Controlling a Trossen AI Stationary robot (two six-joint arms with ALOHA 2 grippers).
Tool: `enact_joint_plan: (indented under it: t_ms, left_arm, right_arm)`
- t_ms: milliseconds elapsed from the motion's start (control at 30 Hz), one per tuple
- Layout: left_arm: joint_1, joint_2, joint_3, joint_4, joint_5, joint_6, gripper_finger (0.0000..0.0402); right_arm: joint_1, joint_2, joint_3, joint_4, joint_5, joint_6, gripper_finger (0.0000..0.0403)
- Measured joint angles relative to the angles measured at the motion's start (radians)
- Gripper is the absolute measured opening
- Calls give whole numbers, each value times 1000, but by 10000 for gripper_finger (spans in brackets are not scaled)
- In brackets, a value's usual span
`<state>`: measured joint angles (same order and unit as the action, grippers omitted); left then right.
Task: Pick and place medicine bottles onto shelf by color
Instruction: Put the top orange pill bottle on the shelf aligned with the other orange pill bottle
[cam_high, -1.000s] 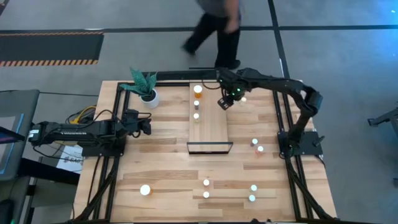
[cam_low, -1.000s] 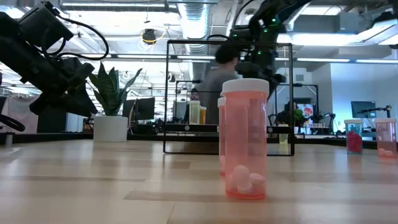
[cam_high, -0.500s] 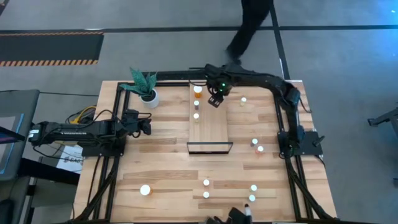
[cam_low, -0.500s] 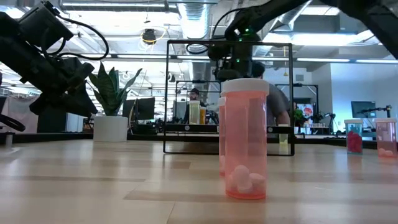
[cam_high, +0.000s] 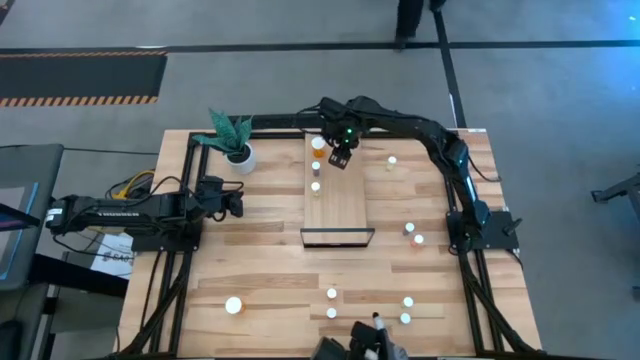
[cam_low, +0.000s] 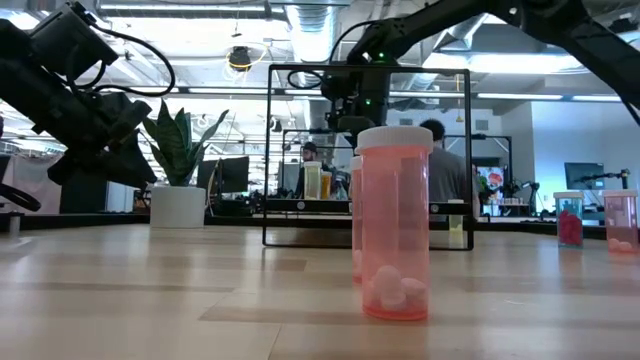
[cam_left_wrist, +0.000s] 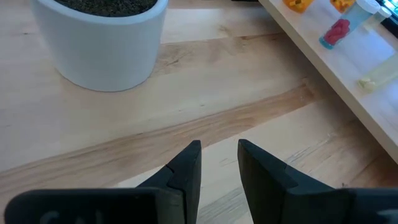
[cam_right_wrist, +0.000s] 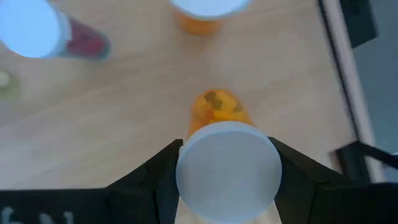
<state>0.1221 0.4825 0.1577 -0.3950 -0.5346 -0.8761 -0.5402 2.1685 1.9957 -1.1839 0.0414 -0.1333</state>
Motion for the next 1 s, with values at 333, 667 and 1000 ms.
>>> enact_joint_plan:
  t_ms: [333, 667, 1000]
  left_arm:
    - [0, 0, 0, 0, 3, 0, 91]
    - [0, 0, 0, 0, 6, 0, 91]
    - [0, 0, 0, 0, 6, 0, 91]
  right_arm:
    - [-12, 10, 1, 46, 2, -97, 221]
    - [-19, 13, 0, 74, -9, -153, 221]
    - [-17, 13, 0, 87, -18, -206, 221]
